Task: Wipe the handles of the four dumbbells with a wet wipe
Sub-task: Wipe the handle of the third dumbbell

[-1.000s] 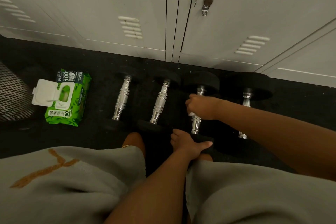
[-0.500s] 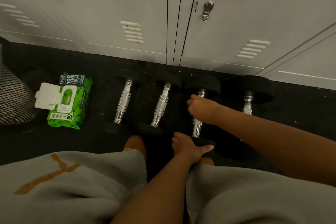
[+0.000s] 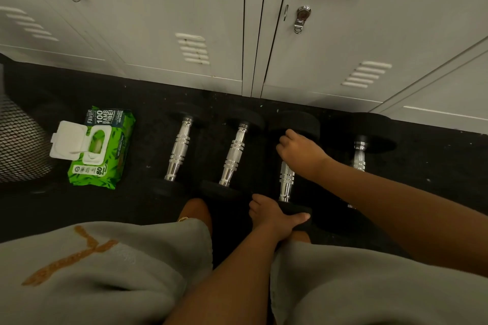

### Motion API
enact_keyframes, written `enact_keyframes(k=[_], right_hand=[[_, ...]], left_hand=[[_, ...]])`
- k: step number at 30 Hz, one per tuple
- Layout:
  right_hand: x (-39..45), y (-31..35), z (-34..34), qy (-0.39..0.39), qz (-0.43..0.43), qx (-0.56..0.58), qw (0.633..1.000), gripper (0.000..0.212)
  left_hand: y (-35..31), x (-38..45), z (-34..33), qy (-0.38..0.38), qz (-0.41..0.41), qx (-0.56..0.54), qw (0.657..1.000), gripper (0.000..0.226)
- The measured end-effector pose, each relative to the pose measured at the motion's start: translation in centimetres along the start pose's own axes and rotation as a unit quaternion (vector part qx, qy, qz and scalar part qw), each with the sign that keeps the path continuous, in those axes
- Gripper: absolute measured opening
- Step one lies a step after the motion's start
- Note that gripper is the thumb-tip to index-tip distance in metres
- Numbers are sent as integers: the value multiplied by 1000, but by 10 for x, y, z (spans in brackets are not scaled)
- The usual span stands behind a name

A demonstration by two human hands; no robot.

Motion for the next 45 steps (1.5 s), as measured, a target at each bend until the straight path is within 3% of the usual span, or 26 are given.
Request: enact_keyframes(k=[16, 36, 45], right_hand=[[1, 4, 7, -3, 55, -8, 998, 29], [-25, -18, -1, -25, -61, 111, 992, 56], [-23, -10, -5, -41, -41, 131, 990, 51]], left_hand=[[2, 4, -1, 9, 4, -8, 1000, 119], [4, 5, -1, 22, 2, 10, 1000, 125], [5, 7, -2, 16, -1, 3, 1000, 122]])
Point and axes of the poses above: each hand's wrist, its own x-axis towards the middle knuckle, its own z-axis out of the back of the hand, y = z × x, the point moved 10 cm from there along x, towards the middle knuckle, and after that the axes turned 14 degrees about x, right-handed, at the moved point
